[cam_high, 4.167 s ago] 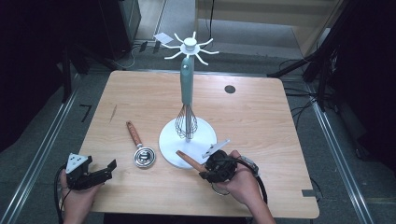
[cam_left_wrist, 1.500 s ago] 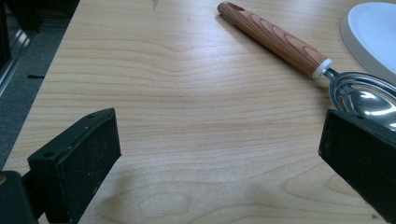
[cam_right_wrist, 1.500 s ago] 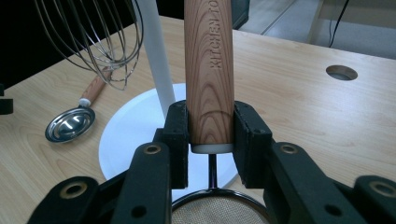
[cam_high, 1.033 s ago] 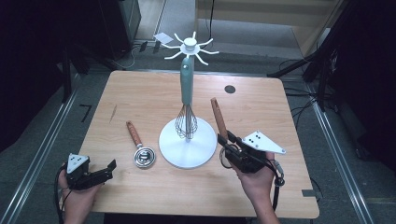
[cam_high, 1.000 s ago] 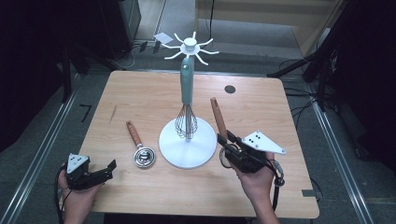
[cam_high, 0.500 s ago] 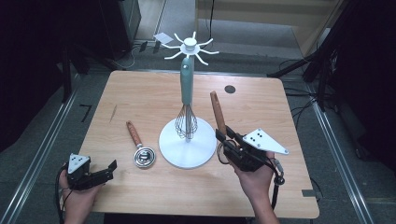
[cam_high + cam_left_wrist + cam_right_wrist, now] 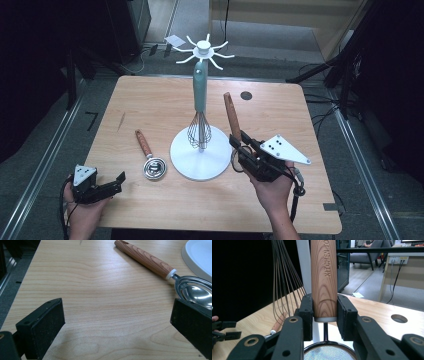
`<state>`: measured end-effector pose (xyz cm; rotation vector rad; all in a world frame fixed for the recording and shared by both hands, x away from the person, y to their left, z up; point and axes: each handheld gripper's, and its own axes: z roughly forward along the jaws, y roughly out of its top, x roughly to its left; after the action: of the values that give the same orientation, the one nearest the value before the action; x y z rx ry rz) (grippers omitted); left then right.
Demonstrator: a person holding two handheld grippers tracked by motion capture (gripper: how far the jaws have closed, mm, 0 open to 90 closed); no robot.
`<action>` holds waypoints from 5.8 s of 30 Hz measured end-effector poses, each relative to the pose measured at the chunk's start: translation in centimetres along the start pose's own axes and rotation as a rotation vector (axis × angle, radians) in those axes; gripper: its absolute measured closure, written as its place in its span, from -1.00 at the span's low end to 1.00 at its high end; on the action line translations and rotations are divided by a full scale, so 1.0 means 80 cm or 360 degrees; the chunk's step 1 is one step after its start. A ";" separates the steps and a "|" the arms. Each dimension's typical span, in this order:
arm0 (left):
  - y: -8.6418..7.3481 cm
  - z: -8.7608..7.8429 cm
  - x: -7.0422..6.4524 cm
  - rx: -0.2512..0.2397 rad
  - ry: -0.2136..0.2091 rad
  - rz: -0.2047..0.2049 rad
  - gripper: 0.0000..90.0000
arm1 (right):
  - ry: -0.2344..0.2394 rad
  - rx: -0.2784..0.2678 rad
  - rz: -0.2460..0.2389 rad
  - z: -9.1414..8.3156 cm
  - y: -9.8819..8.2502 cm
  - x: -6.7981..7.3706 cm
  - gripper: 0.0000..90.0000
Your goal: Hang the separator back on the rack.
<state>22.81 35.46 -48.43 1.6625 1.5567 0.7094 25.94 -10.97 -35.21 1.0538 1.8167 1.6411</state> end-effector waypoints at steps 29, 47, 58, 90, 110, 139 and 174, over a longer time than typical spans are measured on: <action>0.000 0.000 -0.001 -0.0001 -0.0016 0.0005 -1.00 | 0.0036 -0.0139 -0.0020 0.000 0.031 0.013 0.57; 0.000 0.000 -0.001 -0.0002 -0.0021 0.0003 -1.00 | 0.0039 -0.0212 -0.0044 -0.004 0.049 0.020 0.57; 0.000 0.000 -0.001 -0.0005 -0.0021 0.0007 -1.00 | 0.0039 -0.0254 -0.0051 -0.008 0.060 0.026 0.57; 0.000 0.000 -0.001 -0.0002 -0.0026 0.0015 -1.00 | 0.0022 -0.0296 -0.0082 -0.001 0.074 0.041 0.57; 0.000 0.000 -0.002 -0.0001 -0.0028 0.0019 -1.00 | 0.0005 -0.0293 -0.0142 0.011 0.072 0.041 0.56; 0.000 0.000 -0.002 -0.0005 -0.0041 0.0012 -0.95 | 0.0013 -0.0261 -0.0113 0.029 0.084 0.022 1.00; -0.001 -0.001 -0.001 -0.0012 -0.0051 0.0009 -0.91 | 0.0029 -0.0351 -0.0214 0.048 0.118 0.032 1.00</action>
<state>22.74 35.38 -48.43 1.6653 1.5257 0.6879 29.51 -6.72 -26.27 0.8057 1.6350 1.7268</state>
